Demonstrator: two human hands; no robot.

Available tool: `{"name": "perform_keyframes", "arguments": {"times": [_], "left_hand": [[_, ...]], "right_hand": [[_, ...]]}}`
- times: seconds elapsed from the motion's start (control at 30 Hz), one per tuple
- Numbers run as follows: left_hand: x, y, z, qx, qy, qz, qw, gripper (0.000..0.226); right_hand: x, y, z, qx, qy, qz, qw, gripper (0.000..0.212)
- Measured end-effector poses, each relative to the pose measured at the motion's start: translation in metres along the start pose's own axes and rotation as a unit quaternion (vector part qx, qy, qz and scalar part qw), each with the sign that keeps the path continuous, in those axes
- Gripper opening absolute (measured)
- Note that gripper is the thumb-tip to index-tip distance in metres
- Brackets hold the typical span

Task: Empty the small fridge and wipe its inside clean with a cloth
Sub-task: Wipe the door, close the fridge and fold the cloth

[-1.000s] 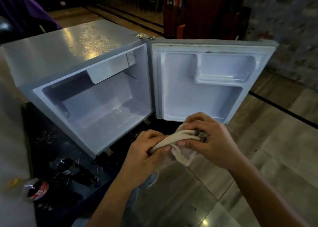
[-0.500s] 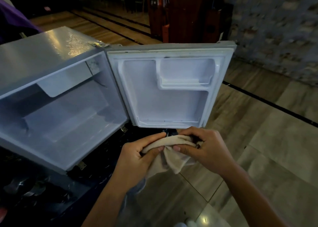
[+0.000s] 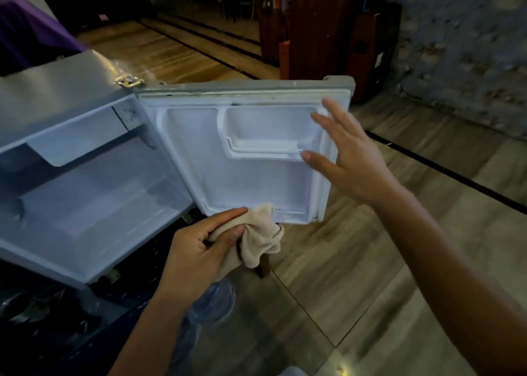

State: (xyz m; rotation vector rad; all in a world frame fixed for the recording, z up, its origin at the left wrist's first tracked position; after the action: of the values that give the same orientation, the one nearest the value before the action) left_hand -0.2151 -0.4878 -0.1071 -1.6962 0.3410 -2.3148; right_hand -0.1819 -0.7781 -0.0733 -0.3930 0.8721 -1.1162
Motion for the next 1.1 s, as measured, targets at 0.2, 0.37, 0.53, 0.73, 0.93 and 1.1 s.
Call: {"name": "perform_keyframes", "arguments": {"times": [0.2, 0.37, 0.53, 0.73, 0.93, 1.1], "left_hand": [[0.018, 0.010, 0.000, 0.025, 0.026, 0.014, 0.999, 0.025], [0.025, 0.020, -0.002, 0.028, 0.026, 0.012, 0.999, 0.026], [0.029, 0.027, -0.002, 0.031, 0.023, 0.014, 0.999, 0.026], [0.028, 0.033, -0.002, 0.029, 0.017, 0.030, 0.999, 0.025], [0.025, 0.028, -0.003, 0.050, 0.013, 0.038, 0.998, 0.025], [0.022, 0.017, -0.008, 0.046, 0.014, 0.036, 0.998, 0.025]], "right_hand": [[0.028, -0.004, 0.066, 0.044, -0.048, -0.135, 0.989, 0.075], [0.047, 0.006, 0.081, 0.047, -0.035, -0.152, 0.987, 0.072], [0.063, 0.013, 0.080, 0.034, -0.028, -0.127, 0.991, 0.069], [0.070, 0.014, 0.073, 0.084, -0.041, -0.038, 0.995, 0.059], [0.067, 0.013, 0.057, 0.112, -0.046, 0.003, 0.993, 0.055], [0.053, 0.006, 0.038, 0.127, -0.044, 0.000, 0.991, 0.055]]}}
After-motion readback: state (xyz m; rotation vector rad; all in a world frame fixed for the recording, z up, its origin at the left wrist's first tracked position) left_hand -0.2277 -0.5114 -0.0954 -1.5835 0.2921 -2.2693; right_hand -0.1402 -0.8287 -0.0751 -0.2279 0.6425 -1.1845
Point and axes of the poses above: each hand's wrist, its own z-axis towards the middle knuckle, its own y-axis out of the palm, x = y × z, the point moved 2 cm from there along z, towards the middle knuckle, and after that the axes turned 15 degrees about x, right-handed, at the moved point
